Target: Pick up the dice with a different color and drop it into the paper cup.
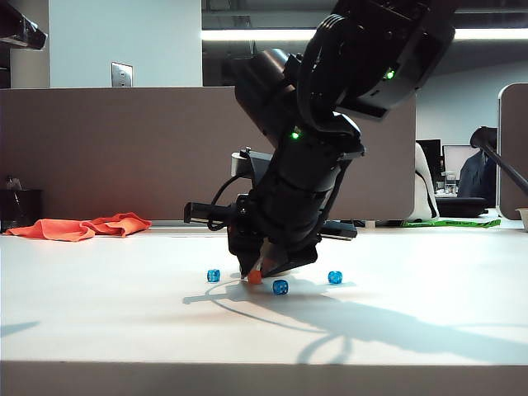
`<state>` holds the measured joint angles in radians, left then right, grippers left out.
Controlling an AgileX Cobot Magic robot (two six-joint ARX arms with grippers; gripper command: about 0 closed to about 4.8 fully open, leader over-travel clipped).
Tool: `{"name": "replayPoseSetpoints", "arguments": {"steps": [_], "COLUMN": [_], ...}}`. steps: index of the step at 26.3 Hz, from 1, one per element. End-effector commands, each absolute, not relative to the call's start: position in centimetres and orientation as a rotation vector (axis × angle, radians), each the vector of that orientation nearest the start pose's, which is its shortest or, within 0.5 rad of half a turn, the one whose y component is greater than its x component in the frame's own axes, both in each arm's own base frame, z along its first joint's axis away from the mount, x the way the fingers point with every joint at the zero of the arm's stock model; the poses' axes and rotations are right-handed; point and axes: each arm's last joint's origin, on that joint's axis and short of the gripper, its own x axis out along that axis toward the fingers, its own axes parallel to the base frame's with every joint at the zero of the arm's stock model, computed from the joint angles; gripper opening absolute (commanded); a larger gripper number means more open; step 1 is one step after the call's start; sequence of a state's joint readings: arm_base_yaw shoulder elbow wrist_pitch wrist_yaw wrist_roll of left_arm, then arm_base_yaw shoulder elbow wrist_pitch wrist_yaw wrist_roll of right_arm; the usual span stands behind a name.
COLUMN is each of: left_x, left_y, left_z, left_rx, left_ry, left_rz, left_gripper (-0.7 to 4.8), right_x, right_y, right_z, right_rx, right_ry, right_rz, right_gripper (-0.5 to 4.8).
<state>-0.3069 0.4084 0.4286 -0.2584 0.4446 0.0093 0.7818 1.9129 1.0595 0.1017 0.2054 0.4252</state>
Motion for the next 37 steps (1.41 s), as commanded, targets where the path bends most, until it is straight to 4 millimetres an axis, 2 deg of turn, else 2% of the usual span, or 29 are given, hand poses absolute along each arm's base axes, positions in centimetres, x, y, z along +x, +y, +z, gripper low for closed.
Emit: {"name": "replayPoseSetpoints", "arguments": {"steps": [1, 11, 18, 27, 33, 37], "left_x": [10.4, 10.4, 10.4, 10.4, 10.4, 10.4], "left_y": [-4.6, -4.6, -4.6, -4.6, -4.6, -4.6], "left_z": [25.4, 25.4, 25.4, 25.4, 25.4, 25.4], "left_rx": [-0.007, -0.007, -0.007, -0.007, -0.007, -0.007], "left_ry": [0.221, 0.221, 0.222, 0.223, 0.225, 0.226], "left_rz": [-0.753, -0.753, -0.753, -0.751, -0.751, -0.751], "left_gripper": [-0.06, -0.06, -0.06, -0.06, -0.06, -0.06], "right_x": [27.7, 27.8, 27.7, 27.4, 27.2, 27.2], "right_y": [26.9, 27.0, 27.6, 28.6, 28.8, 29.1], "right_z": [14.1, 14.3, 14.7, 15.8, 15.9, 16.8], "right_rx": [0.039, 0.052, 0.086, 0.105, 0.104, 0.116], "right_ry": [0.769, 0.749, 0.739, 0.692, 0.691, 0.668], "right_rz": [0.401, 0.409, 0.484, 0.522, 0.528, 0.542], "right_gripper": [0.52, 0.48, 0.49, 0.49, 0.49, 0.49]}}
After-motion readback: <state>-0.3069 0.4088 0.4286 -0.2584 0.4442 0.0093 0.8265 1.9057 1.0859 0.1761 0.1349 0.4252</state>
